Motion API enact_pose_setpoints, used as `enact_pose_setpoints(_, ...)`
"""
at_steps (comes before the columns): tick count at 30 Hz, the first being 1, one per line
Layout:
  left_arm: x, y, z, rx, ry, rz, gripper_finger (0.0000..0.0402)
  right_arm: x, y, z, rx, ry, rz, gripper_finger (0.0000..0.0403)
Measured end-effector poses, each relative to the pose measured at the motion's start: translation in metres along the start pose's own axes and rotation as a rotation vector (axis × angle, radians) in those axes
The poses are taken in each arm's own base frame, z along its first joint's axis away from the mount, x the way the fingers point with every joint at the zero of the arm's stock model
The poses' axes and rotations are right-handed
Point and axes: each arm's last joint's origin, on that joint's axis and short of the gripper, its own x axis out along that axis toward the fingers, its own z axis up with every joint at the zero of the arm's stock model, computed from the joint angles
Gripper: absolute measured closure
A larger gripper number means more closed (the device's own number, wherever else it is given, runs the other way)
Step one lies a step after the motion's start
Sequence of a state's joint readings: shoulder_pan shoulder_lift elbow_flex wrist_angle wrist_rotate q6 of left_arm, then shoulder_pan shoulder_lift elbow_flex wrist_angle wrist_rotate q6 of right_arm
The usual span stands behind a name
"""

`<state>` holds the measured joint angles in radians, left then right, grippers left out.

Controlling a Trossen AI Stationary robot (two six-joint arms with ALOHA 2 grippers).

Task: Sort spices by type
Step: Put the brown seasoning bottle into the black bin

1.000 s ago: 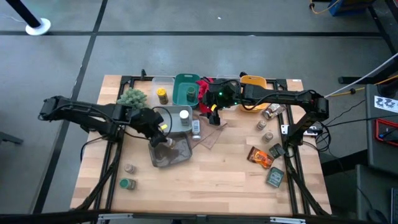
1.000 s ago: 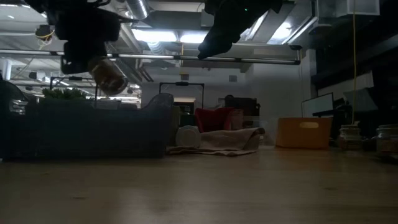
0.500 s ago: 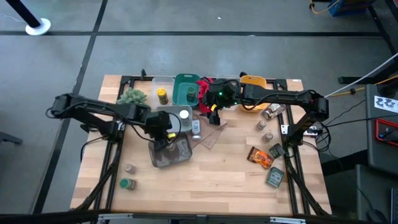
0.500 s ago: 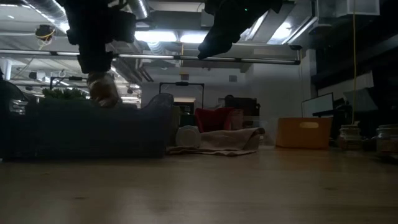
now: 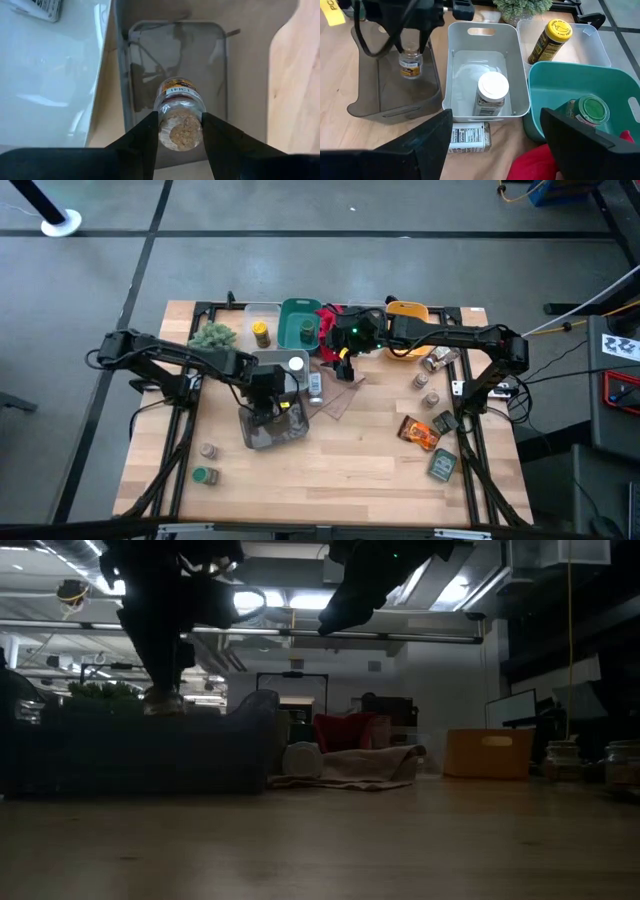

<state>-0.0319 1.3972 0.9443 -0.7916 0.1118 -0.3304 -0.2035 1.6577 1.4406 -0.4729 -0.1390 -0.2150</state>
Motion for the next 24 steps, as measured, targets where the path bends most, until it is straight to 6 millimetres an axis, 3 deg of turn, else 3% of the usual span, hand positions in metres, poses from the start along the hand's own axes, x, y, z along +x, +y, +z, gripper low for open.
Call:
enact_pose_setpoints(10, 0.0069, 0.0033, 0.0003, 0.048, 0.017, 0.096, 0.0273, 0.0000, 0.0000, 0.0000, 0.000, 0.000, 0.000, 0.0102)
enact_pose_setpoints(24, 0.0077, -0.0035, -0.0022, 0.189, 0.026, 0.090, 0.0272, 0.0001, 0.0004, 0.0001, -0.001, 0.000, 0.001, 0.0102)
